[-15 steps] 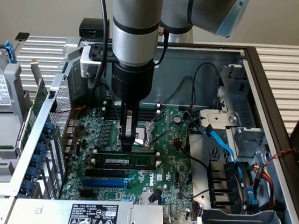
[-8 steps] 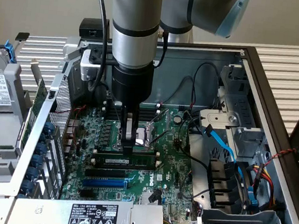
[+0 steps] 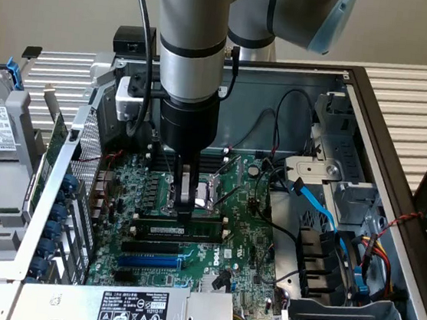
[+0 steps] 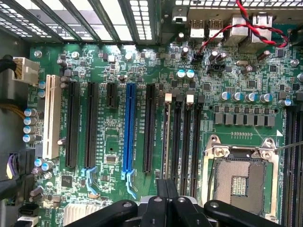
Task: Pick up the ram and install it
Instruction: 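Press down the ram until it locks into place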
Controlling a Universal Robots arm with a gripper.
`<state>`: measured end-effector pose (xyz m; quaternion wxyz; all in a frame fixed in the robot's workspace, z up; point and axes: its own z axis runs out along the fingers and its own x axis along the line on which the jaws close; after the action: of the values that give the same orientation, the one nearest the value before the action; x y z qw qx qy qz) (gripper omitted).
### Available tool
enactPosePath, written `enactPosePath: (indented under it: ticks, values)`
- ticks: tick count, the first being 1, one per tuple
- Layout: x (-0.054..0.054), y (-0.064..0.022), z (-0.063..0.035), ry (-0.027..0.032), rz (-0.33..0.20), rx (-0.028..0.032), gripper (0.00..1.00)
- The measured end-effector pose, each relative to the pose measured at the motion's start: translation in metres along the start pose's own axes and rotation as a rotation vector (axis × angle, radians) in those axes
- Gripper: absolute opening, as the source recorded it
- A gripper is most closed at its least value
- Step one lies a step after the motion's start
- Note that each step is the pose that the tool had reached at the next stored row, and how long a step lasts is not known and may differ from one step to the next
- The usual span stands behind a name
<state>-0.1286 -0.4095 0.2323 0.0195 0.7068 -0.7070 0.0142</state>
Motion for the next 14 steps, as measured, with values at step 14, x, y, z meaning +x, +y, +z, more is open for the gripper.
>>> enactPosePath:
  ticks: [14]
  values:
    - [0.0000,0.0006,0.0021,-0.0001,0.000,0.0000,0.11]
